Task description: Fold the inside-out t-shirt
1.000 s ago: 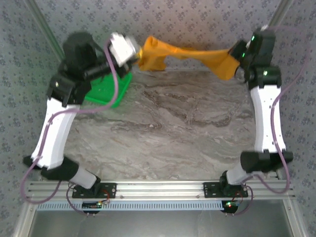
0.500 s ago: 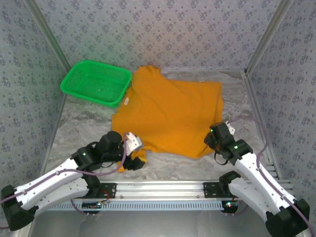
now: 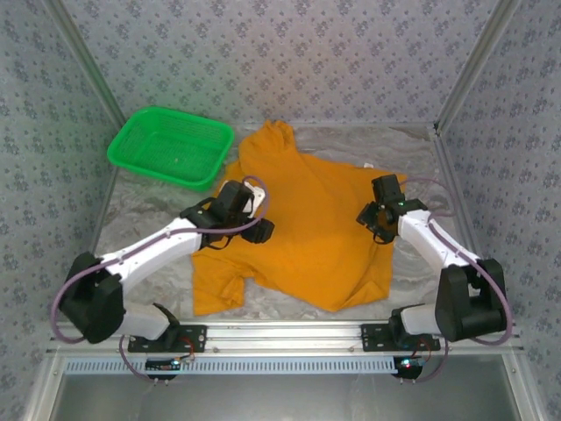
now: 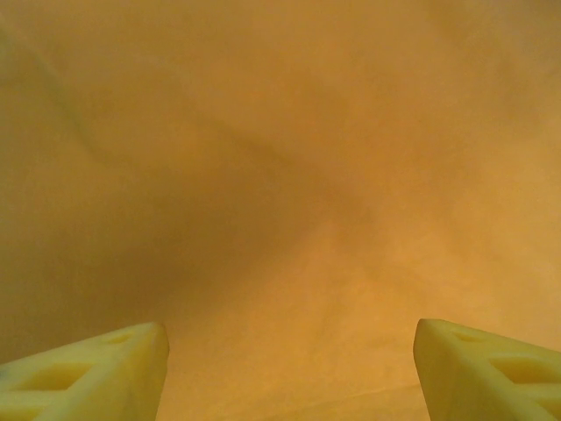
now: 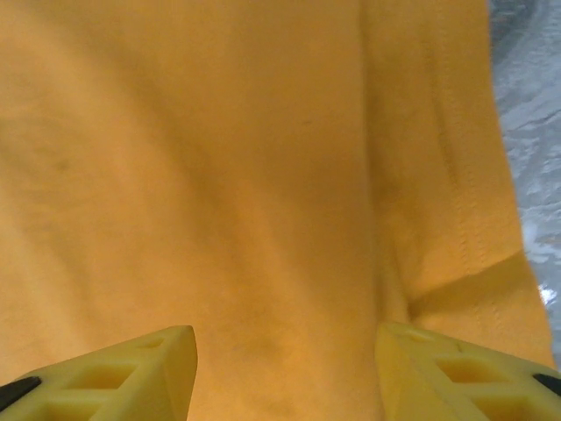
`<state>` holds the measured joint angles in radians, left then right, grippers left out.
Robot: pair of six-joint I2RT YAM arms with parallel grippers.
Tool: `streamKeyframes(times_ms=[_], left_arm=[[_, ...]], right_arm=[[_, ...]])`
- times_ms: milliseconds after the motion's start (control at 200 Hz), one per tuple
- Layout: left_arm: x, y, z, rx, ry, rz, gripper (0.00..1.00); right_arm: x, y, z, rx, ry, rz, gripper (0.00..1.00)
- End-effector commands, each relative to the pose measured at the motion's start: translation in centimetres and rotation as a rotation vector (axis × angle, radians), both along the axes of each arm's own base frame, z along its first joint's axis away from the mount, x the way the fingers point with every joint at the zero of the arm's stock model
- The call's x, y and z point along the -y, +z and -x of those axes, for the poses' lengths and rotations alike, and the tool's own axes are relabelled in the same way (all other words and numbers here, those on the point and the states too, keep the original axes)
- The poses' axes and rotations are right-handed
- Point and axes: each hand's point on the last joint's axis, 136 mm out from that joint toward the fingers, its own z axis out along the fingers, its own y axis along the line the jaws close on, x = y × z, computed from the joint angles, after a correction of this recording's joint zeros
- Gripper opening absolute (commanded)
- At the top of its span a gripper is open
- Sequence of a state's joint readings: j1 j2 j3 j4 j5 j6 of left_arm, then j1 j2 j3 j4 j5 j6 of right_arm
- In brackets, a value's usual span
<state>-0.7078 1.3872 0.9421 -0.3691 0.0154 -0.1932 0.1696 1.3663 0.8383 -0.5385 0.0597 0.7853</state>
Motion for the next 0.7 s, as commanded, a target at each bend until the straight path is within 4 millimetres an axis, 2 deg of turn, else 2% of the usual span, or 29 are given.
streamKeyframes(times_ms=[0, 70, 150, 275, 345, 390, 445, 515, 575, 590, 605, 650, 700], left_arm=[[-1.1, 0.3, -2.5, -0.005, 0.117, 0.019, 0.73], [-1.6, -1.2, -2.8, -0.035, 0.158, -0.002, 0.72], [-1.0, -2.9, -2.7, -0.067, 0.151, 0.005, 0.73], [1.5, -5.0, -2.0, -0.129, 0.100, 0.031, 0.73], [3.3, -5.4, -1.6, -0.145, 0.072, 0.052, 0.74], [4.5, -5.5, -1.5, -0.147, 0.057, 0.069, 0.74], [5.5, -5.4, -1.5, -0.147, 0.053, 0.084, 0.75], [5.9, -5.2, -2.0, -0.152, 0.094, 0.097, 0.77], [5.6, -5.3, -2.6, -0.155, 0.154, 0.094, 0.77], [5.6, -5.2, -2.7, -0.155, 0.164, 0.095, 0.77], [5.6, -5.2, -2.8, -0.156, 0.168, 0.095, 0.77], [5.7, -4.9, -2.8, -0.162, 0.173, 0.095, 0.77], [5.5, -4.5, -2.8, -0.163, 0.178, 0.084, 0.77]], right_arm=[[1.1, -2.2, -0.9, -0.037, 0.006, -0.006, 0.55], [1.5, -3.6, -1.3, -0.072, 0.002, -0.019, 0.51], [2.7, -4.9, -2.0, -0.104, -0.031, -0.010, 0.43], [5.9, -5.2, -4.5, -0.097, -0.072, 0.088, 0.34], [7.3, -4.9, -6.7, -0.066, -0.053, 0.116, 0.30], [7.8, -4.8, -8.0, -0.028, -0.051, 0.075, 0.29], [7.8, -4.3, -9.6, 0.039, -0.033, -0.017, 0.30], [7.5, -3.4, -12.0, 0.112, 0.021, -0.089, 0.39], [8.2, -2.4, -13.0, 0.094, 0.019, -0.089, 0.48], [8.4, -2.5, -12.7, 0.076, 0.012, -0.085, 0.49], [8.8, -1.4, -13.3, 0.092, 0.001, -0.076, 0.49], [9.4, -0.3, -13.0, 0.082, -0.031, -0.061, 0.52], [9.6, 0.7, -11.6, 0.054, -0.062, -0.067, 0.55]])
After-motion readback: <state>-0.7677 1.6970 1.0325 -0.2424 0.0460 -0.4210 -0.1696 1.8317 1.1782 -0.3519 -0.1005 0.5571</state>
